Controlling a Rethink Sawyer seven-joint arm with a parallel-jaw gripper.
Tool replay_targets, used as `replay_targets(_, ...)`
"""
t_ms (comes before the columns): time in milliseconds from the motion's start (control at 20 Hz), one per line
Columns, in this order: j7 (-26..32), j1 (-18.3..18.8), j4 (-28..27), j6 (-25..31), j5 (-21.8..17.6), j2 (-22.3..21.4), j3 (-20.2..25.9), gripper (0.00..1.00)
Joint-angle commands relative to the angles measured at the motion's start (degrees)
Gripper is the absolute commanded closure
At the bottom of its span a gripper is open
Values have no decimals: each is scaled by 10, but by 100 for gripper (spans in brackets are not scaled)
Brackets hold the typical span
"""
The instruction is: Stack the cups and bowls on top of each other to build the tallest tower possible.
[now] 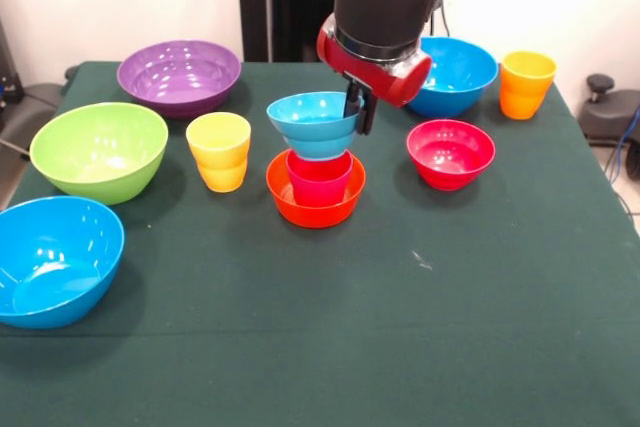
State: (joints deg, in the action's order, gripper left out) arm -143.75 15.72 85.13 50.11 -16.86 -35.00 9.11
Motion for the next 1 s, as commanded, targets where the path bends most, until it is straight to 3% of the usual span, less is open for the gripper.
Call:
replay_targets(50, 93, -12, 31, -42, -66, 36, 30, 100)
replay_targets(1000, 87, -9, 43, -41, -94, 43, 35, 100)
